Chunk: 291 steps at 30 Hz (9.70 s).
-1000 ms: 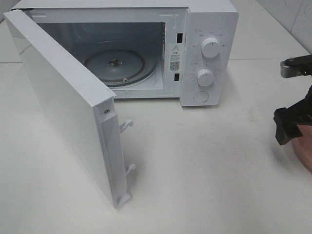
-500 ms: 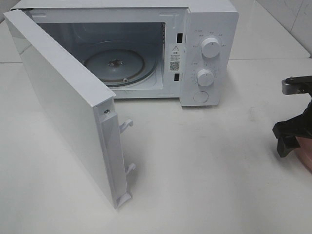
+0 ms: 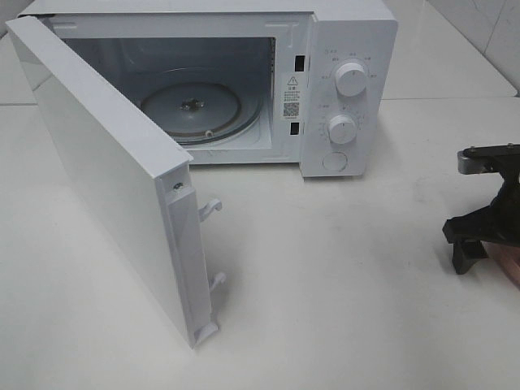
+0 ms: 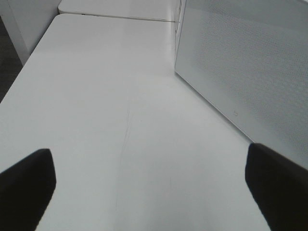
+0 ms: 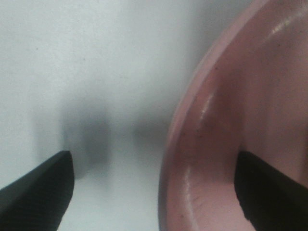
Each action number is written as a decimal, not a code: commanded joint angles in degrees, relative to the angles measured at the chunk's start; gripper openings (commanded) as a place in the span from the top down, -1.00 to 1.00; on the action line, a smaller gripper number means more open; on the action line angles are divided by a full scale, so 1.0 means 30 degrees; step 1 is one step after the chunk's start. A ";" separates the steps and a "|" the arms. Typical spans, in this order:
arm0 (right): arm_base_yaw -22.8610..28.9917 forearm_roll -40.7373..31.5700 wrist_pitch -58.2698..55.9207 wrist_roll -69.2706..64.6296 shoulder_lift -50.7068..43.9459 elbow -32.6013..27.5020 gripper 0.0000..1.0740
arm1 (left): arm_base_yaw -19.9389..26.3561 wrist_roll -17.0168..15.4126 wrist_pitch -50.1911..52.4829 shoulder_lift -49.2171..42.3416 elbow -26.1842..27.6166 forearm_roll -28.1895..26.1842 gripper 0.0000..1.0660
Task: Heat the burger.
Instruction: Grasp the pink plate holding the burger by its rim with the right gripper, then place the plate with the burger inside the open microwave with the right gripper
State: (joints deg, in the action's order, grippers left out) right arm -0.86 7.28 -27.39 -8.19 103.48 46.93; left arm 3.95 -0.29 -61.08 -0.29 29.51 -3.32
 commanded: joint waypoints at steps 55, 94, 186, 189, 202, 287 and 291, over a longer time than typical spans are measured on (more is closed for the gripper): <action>0.1184 0.2120 -0.1872 -0.1451 -0.0210 0.0076 1.00 | 0.0019 -0.0172 0.0038 -0.0076 0.0172 0.0019 -0.88; 0.5023 0.4144 -0.7620 -0.2311 -0.5252 -0.0038 1.00 | 0.0019 -0.0172 0.0038 -0.0076 0.0172 0.0019 -0.88; 1.5126 0.7983 -0.9244 0.9511 -1.6062 -0.4526 0.99 | 0.0019 -0.0172 0.0038 -0.0076 0.0172 0.0019 -0.88; 1.5126 0.7964 -0.8900 1.0619 -1.6062 -0.4526 0.98 | 0.0019 -0.0172 0.0038 -0.0076 0.0172 0.0019 -0.88; 1.5126 0.7850 -0.6761 1.2643 -1.6062 -0.4526 0.98 | 0.0019 -0.0172 0.0038 -0.0076 0.0172 0.0019 -0.88; 1.1115 -0.4947 0.1165 3.4912 -0.9072 -0.0745 1.00 | 0.0019 -0.0172 0.0038 -0.0076 0.0172 0.0019 -0.88; 1.1115 -0.4947 0.1490 3.4912 -0.8556 -0.0306 1.00 | 0.0019 -0.0172 0.0038 -0.0076 0.0172 0.0019 -0.88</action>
State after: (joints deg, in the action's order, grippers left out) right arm 32.43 -6.88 -26.76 96.03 78.32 44.86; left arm 3.95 -0.29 -61.08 -0.29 29.51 -3.32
